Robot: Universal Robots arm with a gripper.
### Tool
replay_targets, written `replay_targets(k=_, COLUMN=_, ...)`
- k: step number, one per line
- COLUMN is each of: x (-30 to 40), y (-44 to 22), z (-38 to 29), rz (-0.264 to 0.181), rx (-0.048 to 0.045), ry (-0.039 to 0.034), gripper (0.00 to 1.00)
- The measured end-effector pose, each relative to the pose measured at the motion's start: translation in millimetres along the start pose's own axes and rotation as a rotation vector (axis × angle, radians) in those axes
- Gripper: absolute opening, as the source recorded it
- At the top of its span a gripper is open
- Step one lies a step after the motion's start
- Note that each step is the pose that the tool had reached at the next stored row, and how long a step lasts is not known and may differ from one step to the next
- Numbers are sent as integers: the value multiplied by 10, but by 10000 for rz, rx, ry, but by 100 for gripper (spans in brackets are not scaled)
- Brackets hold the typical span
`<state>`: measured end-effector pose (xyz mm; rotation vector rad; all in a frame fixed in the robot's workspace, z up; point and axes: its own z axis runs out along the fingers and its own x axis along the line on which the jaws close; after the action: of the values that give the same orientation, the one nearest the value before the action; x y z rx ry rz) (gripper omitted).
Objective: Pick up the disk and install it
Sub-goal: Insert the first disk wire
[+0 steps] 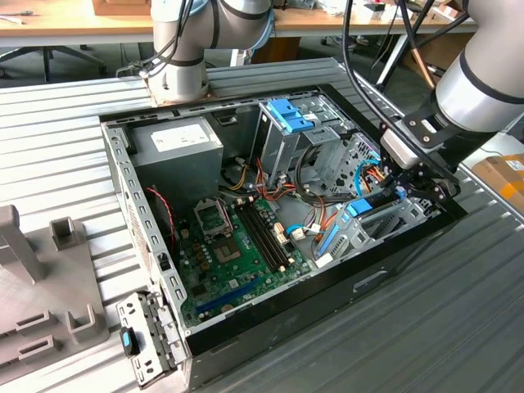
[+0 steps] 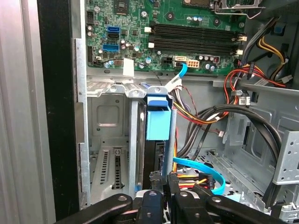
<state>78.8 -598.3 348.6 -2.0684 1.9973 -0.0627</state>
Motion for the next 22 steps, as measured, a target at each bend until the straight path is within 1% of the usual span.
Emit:
replay_targets(k=4, x=1, y=4, z=3, rz=15, rx=3, ry=-34, gripper=16)
replay_targets(k=10, x=2, y=7, z=7, rz=17, rx=3, ry=-34, gripper=16)
replay_targets(k=15, x=0, y=39, z=1, rz=17, rx=4, ry=-35, gripper=16)
replay_targets(k=22, x=2, y=38, z=14, rz=17, rx=3, ry=-34, gripper=16)
